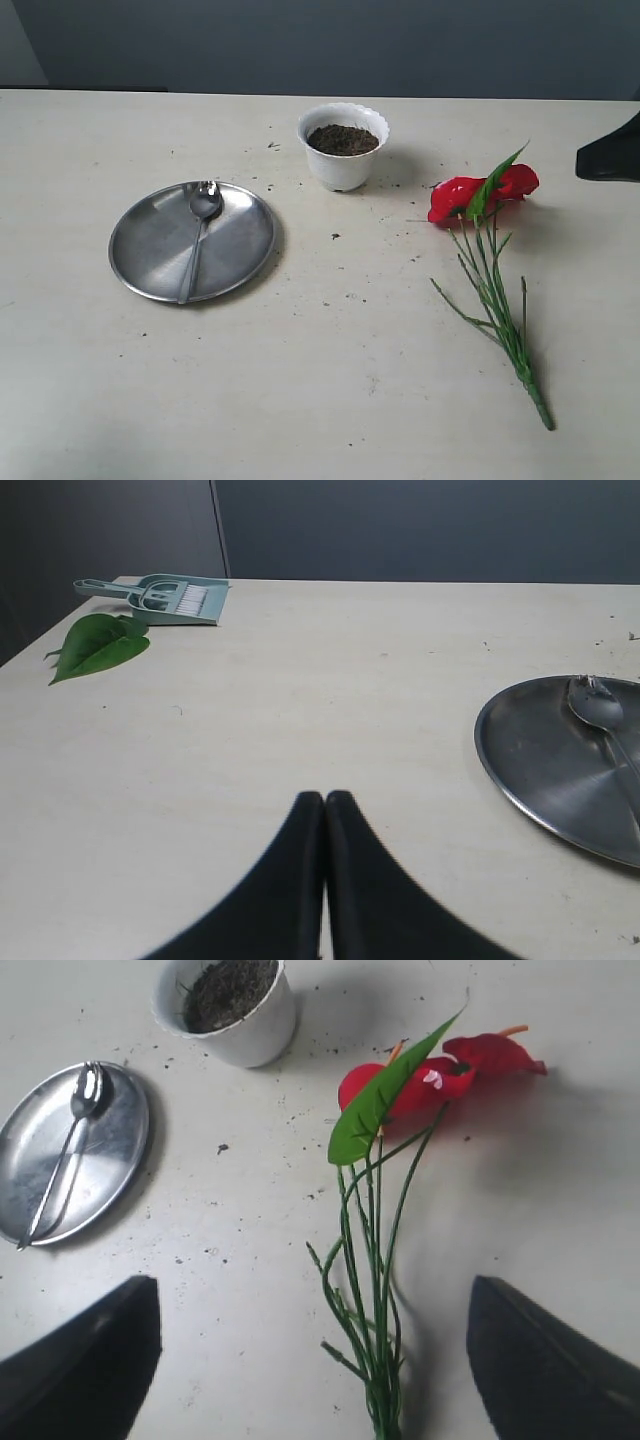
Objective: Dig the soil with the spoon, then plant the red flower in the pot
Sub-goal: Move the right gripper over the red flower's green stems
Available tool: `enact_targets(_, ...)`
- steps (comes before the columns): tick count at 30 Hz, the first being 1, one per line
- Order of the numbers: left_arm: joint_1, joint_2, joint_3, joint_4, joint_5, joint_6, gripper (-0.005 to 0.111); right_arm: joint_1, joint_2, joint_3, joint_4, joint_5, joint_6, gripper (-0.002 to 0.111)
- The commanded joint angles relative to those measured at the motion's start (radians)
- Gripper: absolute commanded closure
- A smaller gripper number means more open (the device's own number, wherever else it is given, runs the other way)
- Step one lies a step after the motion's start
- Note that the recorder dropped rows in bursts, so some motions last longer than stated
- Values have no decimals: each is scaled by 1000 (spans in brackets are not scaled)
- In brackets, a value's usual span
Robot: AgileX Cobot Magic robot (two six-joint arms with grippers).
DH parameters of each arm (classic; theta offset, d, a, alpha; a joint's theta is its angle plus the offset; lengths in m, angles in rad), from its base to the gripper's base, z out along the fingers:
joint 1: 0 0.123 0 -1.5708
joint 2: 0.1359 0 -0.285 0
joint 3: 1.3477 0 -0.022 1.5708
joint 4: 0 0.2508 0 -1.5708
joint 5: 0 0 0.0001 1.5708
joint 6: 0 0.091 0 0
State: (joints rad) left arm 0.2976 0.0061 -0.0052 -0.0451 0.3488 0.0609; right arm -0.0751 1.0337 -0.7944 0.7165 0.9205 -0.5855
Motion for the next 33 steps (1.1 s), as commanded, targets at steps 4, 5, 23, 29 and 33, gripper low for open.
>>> enact_targets(4,0,-6,5,6,-14,1,107,-4,1,-43,13,55,-43,29)
enact_targets(5,0,-6,5,6,-14,1,107,-4,1,-47,28,55,-62,29)
enact_targets(23,0,-6,5,6,-14,1,107,80,121,-51,-18,-1,-123,29)
enact_targets(29,0,-6,5,6,-14,1,107,185,210,-51,-66,-81,-98,29)
enact_targets(33,0,-6,5,6,-14,1,107,225,278,-51,-69,-108,-91,29)
